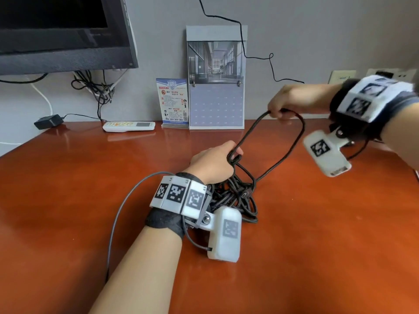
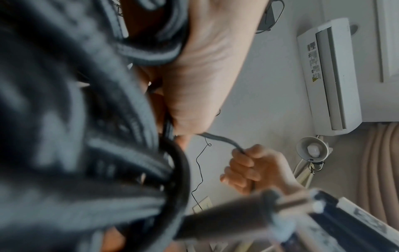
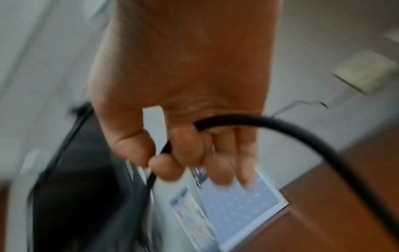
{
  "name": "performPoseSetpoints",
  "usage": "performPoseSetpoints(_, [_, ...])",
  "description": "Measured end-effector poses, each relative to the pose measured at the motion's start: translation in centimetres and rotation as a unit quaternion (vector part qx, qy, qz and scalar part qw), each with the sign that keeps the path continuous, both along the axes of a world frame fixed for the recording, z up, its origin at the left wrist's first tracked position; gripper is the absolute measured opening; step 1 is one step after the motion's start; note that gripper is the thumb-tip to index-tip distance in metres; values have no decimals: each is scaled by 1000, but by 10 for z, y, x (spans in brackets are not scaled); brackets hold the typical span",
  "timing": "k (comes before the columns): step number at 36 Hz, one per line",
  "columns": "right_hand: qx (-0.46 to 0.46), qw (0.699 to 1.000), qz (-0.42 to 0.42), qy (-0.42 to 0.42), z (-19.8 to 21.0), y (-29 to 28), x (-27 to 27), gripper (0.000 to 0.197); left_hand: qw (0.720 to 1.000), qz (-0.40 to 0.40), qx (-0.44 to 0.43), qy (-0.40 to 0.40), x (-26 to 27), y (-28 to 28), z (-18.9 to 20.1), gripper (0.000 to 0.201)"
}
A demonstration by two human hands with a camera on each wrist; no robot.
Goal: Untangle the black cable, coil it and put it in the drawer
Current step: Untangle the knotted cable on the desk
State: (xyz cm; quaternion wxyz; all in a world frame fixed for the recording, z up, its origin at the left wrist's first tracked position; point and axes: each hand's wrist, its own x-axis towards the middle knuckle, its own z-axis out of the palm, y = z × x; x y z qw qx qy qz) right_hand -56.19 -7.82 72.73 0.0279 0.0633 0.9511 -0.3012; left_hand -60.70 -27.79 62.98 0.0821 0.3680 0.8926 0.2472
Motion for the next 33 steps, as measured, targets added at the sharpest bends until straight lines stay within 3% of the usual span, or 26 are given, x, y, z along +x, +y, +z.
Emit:
performPoseSetpoints(2, [-180,981,9,-74,4,10,11,15,1000,3,1,1,-1,0,0,54])
performPoseSetpoints(3, [-207,973,12,-105,3,14,15,14,1000,4,0,2,-1,0,-1,54])
performPoseSetpoints(5, [-186,972,10,-145,-2,21,20,18,1000,4,-5,4,-1,0,-1,55])
performPoseSetpoints(8, [-69,978,-10,-194,-11,27,25,31,1000,2,-10,8,-2,1,-1,55])
performPoseSetpoints(10, [-4,970,-20,-243,-14,24,29,29,1000,0,-13,11,-3,2,-1,55])
performPoseSetpoints(13, [51,951,-47,-301,-17,16,31,46,1000,1,-16,14,-3,2,-1,56])
performPoseSetpoints(15, [-10,940,-63,-335,-18,13,29,54,1000,0,-16,15,-3,2,-2,57])
performPoseSetpoints(17, [-130,932,-77,-329,-21,14,27,63,1000,1,-14,15,-4,2,-3,56])
performPoseSetpoints(19, [-185,927,-91,-312,-32,13,28,56,1000,1,-10,16,-5,3,-4,55])
performPoseSetpoints(21, [-141,929,-104,-325,-47,11,28,50,1000,1,-8,17,-5,3,-4,56])
performPoseSetpoints(25, [42,941,-99,-322,-68,1,24,23,1000,1,-10,18,-5,3,-3,57])
performPoseSetpoints(29, [170,940,-40,-293,-82,-9,17,25,1000,0,-6,14,-5,3,-3,58])
performPoseSetpoints(33, [220,940,9,-262,-89,-13,9,17,1000,-2,-4,11,-5,3,-3,59])
